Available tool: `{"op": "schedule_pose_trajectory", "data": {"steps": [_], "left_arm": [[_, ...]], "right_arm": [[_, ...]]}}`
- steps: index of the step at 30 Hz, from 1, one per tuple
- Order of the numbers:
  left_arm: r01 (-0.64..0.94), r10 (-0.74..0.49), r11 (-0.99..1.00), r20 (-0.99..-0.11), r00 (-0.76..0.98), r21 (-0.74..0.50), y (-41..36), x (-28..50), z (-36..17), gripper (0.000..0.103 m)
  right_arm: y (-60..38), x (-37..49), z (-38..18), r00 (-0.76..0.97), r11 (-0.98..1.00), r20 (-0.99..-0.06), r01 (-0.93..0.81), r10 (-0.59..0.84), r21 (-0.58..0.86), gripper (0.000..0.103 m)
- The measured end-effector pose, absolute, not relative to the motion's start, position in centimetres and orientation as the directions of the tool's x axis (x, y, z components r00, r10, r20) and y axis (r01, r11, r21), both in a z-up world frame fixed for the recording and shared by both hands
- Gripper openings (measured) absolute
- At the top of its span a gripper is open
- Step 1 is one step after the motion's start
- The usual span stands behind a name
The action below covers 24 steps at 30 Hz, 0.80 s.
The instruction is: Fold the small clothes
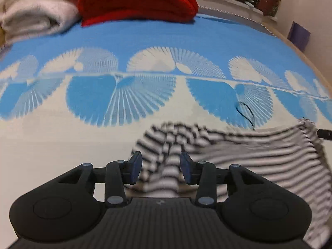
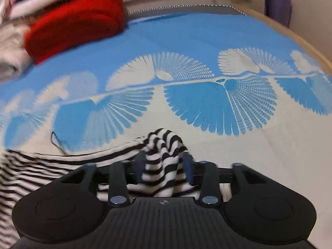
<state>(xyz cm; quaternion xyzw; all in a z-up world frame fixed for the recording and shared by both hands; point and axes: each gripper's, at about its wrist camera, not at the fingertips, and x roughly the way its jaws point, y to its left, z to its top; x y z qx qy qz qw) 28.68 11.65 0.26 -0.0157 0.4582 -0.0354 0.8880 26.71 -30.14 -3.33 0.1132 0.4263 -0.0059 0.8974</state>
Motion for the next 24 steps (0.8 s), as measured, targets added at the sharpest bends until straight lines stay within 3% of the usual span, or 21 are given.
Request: {"op": "schedule_pose_trajectory", "data": {"steps": [4,8,11,14,21,22,23,24], "left_arm": [[-0.048,-0.067,0.993,-0.867,0.494,-0.104,14.3,25.6,2.7,0.045],[-0.048,-0.013,0.998,-0.859,0.512,-0.044,15.5,21.3,3.9,0.045],[-0.071,-0.084,0.989,-0.876,0.475,-0.133,16.9,19.2,1.3,0.045],[-0.189,-0.205,0.943,-0.927,0.313,-0.273,18.7,19.2,-2.7,0.045],[-0.235,-0.189,0.941,-0.956,0.226,-0.241,18.7,19.7,-5.1,0.046],[-0.218,-0.178,0.949,-0.959,0.221,-0.227,18.3,19.7,-5.2,0.043],[-0.190,-0.161,0.960,-0.962,0.221,-0.204,17.7,19.6,-5.3,0.022],[-0.156,-0.134,0.972,-0.963,0.233,-0.173,17.1,19.5,-5.0,0.003]], "right_arm": [[-32.5,23.2,-1.5,0.592,0.958,-0.792,0.113,0.150,0.265,0.045],[-35.0,18.9,-1.5,0.551,0.941,-0.816,0.152,0.172,0.302,0.050],[-36.2,16.2,-4.3,0.462,0.928,-0.865,0.198,0.197,0.316,0.051],[-36.7,15.4,-5.5,0.406,0.925,-0.894,0.229,0.193,0.303,0.050],[-36.2,15.3,-7.9,0.316,0.928,-0.929,0.250,0.191,0.276,0.051],[-36.1,15.3,-7.9,0.319,0.927,-0.928,0.252,0.191,0.278,0.051],[-36.0,15.2,-7.9,0.324,0.924,-0.926,0.257,0.193,0.283,0.049],[-36.1,15.1,-7.7,0.341,0.917,-0.919,0.267,0.198,0.296,0.033]]}}
